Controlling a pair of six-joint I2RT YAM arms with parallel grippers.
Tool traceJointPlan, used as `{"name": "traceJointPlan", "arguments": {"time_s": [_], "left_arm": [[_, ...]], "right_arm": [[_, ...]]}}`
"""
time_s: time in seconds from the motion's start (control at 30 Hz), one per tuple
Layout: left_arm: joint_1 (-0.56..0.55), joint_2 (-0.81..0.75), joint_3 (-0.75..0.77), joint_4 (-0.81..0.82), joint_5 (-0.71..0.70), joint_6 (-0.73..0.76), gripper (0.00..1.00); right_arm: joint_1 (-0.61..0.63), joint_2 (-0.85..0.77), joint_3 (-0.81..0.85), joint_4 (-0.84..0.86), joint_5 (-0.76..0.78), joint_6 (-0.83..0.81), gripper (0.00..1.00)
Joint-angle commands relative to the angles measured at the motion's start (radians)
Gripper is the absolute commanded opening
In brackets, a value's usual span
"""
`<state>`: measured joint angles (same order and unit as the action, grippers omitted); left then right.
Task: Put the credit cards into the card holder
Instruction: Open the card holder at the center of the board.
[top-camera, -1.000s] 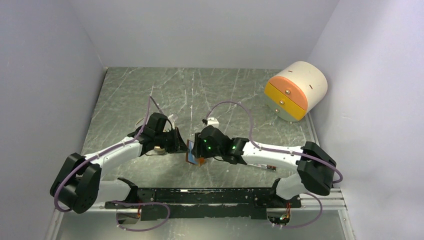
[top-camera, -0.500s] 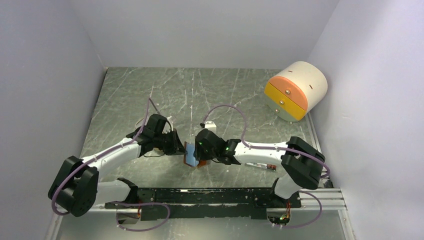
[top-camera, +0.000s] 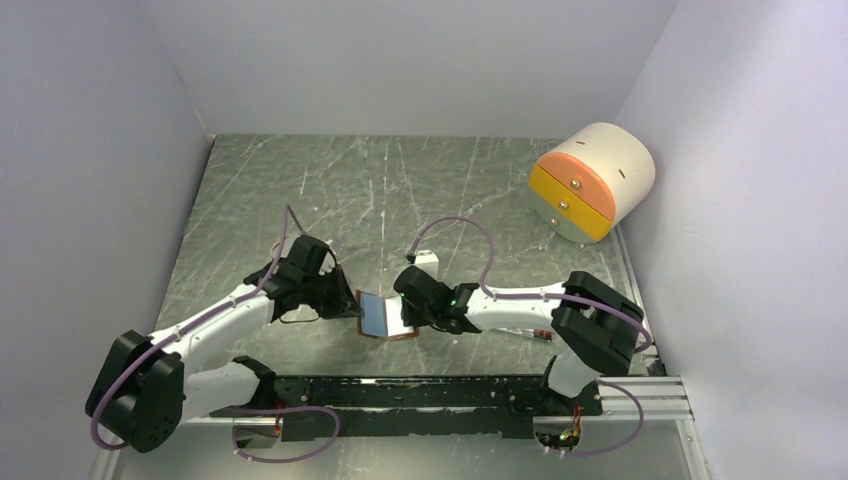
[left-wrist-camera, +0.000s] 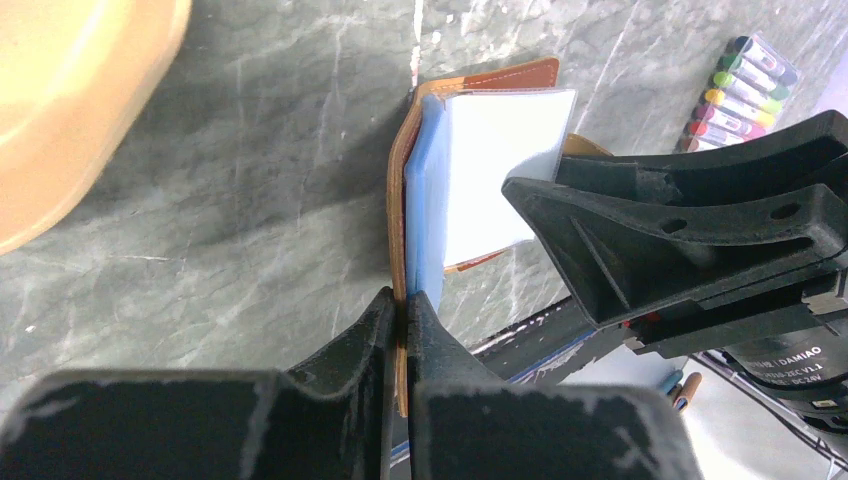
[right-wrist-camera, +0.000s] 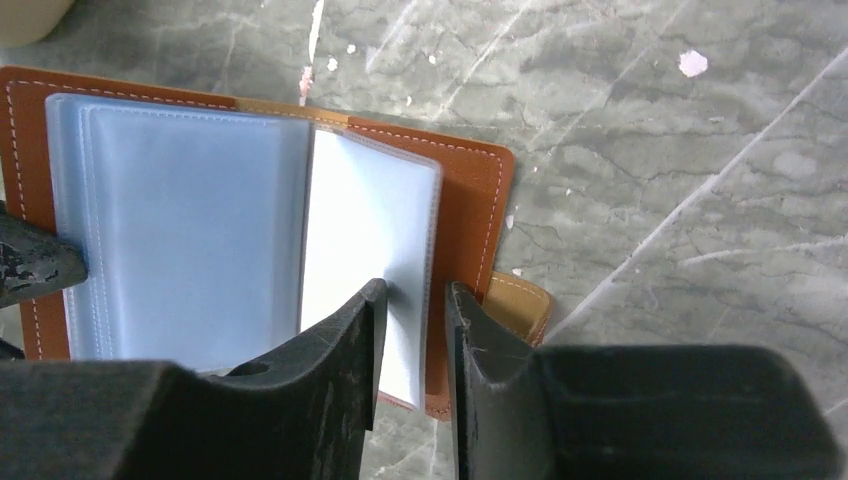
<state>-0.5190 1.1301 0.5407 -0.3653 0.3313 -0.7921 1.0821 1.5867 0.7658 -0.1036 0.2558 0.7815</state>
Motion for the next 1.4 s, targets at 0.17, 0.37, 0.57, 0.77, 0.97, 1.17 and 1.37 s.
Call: {"name": "traceJointPlan", "arguments": {"time_s": [0.17, 0.37, 0.57, 0.77, 0.97, 1.17, 1.37], "left_arm": [[-0.004, -0.077, -0.042, -0.090, -0.055, -0.052, 0.09], [-0.004, -0.059, -0.047, -0.056, -0.043, -0.038, 0.09], [-0.004, 0.018, -0.011, -0.021, -0.060, 0.003, 0.12], [-0.004, 0.032, 0.040, -0.052, -0.095, 0.017, 0.32], [-0.004, 0.027, 0.072, -0.085, -0.129, 0.020, 0.35], [-0.004, 0.008, 0.094, -0.105, -0.149, 0.020, 0.38], [-0.004, 0.066, 0.091, -0.090, -0.145, 0.034, 0.30]], "right_arm": [[0.001, -0.006, 0.046, -0.063, 0.068, -0.041, 0.29], [0.002, 0.039, 0.040, -0.043, 0.037, -0.042, 0.24], [0.002, 0.009, 0.038, -0.043, 0.039, -0.034, 0.19], [0.001, -0.015, 0.032, -0.048, 0.027, -0.021, 0.18], [0.001, -0.072, 0.035, -0.044, 0.017, -0.023, 0.18], [0.002, -0.070, 0.061, -0.029, -0.010, -0.035, 0.18], [0.003, -0.143, 0.102, -0.090, 0.010, -0.009, 0.24]]}}
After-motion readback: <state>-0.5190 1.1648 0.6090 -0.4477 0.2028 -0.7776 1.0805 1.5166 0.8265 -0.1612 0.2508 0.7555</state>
